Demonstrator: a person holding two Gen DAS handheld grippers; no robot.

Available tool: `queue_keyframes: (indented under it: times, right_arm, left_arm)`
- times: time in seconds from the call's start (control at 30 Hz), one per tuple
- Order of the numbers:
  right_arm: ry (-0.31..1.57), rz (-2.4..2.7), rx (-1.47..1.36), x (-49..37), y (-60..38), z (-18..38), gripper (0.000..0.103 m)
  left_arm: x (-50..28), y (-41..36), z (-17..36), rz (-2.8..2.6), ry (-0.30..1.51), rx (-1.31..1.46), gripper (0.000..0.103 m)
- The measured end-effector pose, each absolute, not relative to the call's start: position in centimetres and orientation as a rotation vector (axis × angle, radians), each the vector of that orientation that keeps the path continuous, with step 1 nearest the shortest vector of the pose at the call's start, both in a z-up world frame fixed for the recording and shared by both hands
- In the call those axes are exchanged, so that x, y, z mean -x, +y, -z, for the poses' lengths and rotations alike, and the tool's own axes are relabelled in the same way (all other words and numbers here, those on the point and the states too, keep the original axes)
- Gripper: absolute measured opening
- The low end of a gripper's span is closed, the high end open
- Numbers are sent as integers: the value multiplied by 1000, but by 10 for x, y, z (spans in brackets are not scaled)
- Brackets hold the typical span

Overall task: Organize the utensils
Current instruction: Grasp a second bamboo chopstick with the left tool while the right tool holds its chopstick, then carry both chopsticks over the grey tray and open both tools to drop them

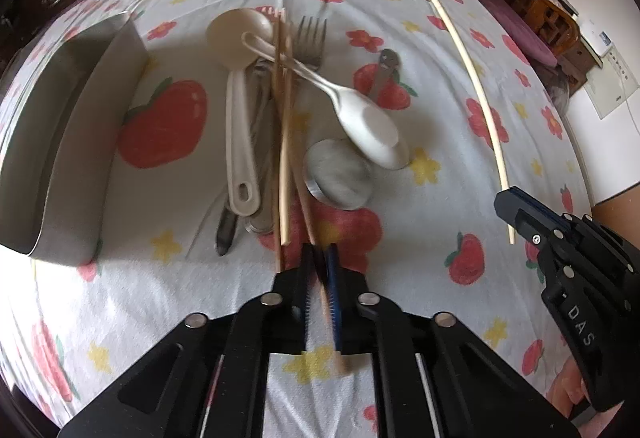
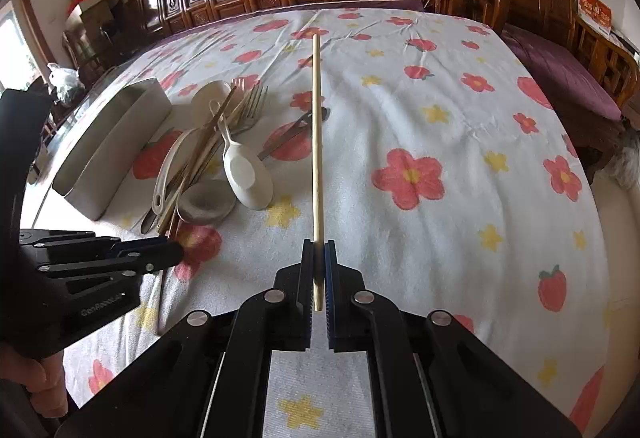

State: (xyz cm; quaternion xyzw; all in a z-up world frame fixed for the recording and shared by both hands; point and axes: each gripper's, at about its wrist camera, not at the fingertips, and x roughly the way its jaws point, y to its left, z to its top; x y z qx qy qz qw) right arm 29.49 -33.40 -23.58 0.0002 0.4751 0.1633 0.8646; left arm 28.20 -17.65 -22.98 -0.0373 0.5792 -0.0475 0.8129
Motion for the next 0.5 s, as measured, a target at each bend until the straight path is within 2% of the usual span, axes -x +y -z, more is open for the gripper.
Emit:
queue_keyframes:
  times: [0.5]
  right_arm:
    - [988,-396,41,-286,-302,229,6]
  left_arm:
    - [-254,-125,186,162,1110,72,4]
